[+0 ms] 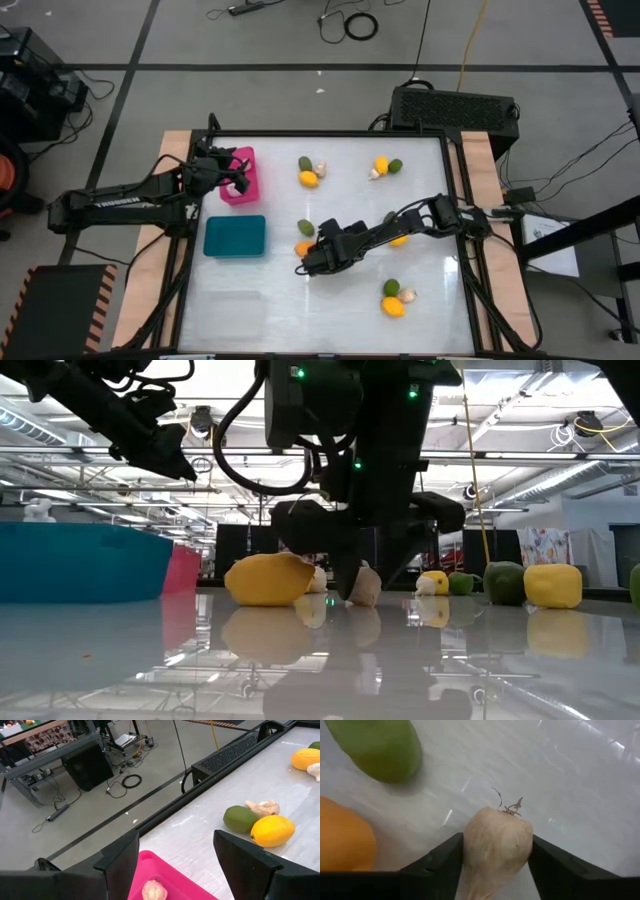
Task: Sort produce into baskets
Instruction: Put the white garlic into the pink bin
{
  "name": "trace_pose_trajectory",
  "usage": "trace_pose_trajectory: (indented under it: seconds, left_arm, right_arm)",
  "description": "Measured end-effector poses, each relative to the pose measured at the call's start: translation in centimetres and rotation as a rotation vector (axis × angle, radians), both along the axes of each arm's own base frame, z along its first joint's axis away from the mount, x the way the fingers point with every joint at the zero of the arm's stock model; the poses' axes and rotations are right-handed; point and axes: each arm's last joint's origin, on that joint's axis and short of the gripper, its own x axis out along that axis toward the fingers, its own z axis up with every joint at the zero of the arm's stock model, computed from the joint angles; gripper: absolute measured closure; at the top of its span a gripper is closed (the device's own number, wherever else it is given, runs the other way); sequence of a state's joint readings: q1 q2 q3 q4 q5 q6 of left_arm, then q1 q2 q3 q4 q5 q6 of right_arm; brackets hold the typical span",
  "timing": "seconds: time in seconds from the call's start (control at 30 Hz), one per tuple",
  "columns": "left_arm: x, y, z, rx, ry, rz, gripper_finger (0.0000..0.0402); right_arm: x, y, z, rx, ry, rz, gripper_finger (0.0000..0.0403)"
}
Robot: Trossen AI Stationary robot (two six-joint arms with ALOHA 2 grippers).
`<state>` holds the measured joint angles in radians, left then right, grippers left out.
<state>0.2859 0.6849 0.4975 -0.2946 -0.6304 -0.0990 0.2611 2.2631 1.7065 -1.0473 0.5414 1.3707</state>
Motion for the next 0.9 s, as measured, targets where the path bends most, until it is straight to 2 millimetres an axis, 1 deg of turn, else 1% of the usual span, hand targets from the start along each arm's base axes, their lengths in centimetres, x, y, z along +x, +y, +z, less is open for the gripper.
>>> trace_pose_trajectory:
  seconds: [0.13,0.23,0.33,0.43,0.5,0.6,0.73,0.83,0.9]
  left_arm:
    - [0.0,0.0,0.0,0.0,0.0,0.0,0.0139]
    - [0.0,0.0,0.0,0.0,0.0,0.0,0.0139]
    - [0.0,0.0,0.0,0.0,0.0,0.0,0.0139]
    - [0.0,0.0,0.0,0.0,-0.001,0.0,0.0139]
    - [0.0,0.0,0.0,0.0,-0.001,0.001,0.0139]
    - [0.0,0.0,0.0,0.0,-0.001,0.001,0.0139]
    - [-0.1,0.1,0.0,0.023,0.005,0.049,0.0139]
    - [-0.3,0.4,0.1,0.067,0.009,0.178,0.0139]
    - [-0.4,0.6,0.0,0.117,0.029,0.295,0.0139]
  right_arm:
    - [0.0,0.0,0.0,-0.006,0.009,0.018,0.025]
    - [0.0,-0.1,0.6,-0.005,0.004,0.043,0.0271]
    - [0.1,-0.7,1.8,-0.043,-0.021,0.064,0.0276]
    - [0.9,-2.1,3.1,-0.103,-0.084,0.097,0.0268]
    - [2.0,-3.3,3.9,-0.139,-0.142,0.145,0.0262]
    - [4.4,-5.5,4.9,-0.184,-0.271,0.256,0.0259]
    - [7.6,-8.3,5.8,-0.33,-0.441,0.402,0.026]
    - [9.3,-10.6,5.9,-0.379,-0.581,0.481,0.026]
    - [10.1,-12.0,5.5,-0.378,-0.672,0.52,0.026]
